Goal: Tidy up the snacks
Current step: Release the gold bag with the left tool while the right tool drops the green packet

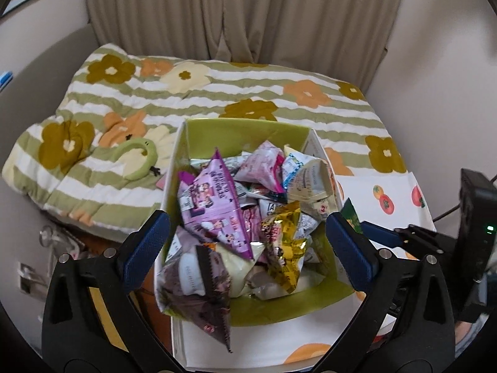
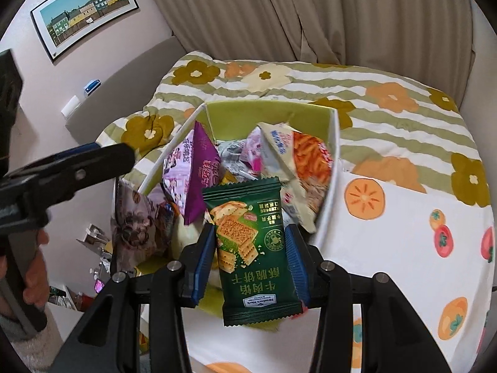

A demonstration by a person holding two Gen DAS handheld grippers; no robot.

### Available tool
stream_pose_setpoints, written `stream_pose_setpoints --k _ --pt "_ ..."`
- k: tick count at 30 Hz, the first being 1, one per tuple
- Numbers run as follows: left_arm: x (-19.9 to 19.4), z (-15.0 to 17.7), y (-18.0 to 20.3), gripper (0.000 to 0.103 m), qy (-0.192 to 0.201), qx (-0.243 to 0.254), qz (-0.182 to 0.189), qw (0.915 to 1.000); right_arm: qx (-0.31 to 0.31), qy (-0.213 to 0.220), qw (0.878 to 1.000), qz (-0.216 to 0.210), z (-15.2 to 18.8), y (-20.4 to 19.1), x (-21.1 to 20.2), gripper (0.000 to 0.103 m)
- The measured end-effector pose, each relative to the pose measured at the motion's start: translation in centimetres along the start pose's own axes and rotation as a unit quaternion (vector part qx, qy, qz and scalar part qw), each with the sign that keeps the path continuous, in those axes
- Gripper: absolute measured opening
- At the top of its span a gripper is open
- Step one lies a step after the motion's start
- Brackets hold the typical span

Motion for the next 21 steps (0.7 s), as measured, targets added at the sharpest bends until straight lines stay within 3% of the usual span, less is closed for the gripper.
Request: stream_pose_setpoints --k 1,3,4,6,10,14,21 --pt "-0.2 0.1 -0.4 0.1 0.001 -0.007 0.0 1.0 0.008 0.003 1.0 0.001 -0.1 0.1 0.3 0.043" --pt "-0.4 0.3 -0.7 0.1 0.005 -0.009 0.0 0.9999 0.023 0.006 1.0 0.003 0.0 0.3 0.7 0.061" --pt "-0.5 0.5 -0.9 0.1 0.007 -0.008 -0.004 0.9999 0.026 0.008 1.0 0.004 0.2 0.5 0.8 0.086" --pt "-0.5 0.8 -0.9 0.1 0.011 -0.005 -0.006 0.9999 0.025 0.016 0.999 0.015 0.6 0.5 0.5 0.103" --pt "-0.3 2.0 -0.9 0.1 0.013 -0.002 -0.016 0.9998 0.011 0.007 0.999 0.049 2.3 0.7 0.0 0.103" --pt "-0.8 2.8 -0.7 0.1 0.011 -0.003 -0.02 0.9997 0.019 0.003 0.999 0.044 2.9 0.9 -0.2 0.103" --pt "-4.4 3.0 0.3 0.1 0.041 0.001 -0.036 0.9985 0.003 0.039 0.998 0.051 2.0 0.0 -3.7 0.103"
Point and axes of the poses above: each gripper's, at about its wrist camera, not at the fingertips, and x roughly the way its jaws point, y to its right, z to its underside, the point moved 8 cm from there along x, roughly the way its jaws point, and after that the axes turned 7 degrees about -z, right-handed, at the moved point
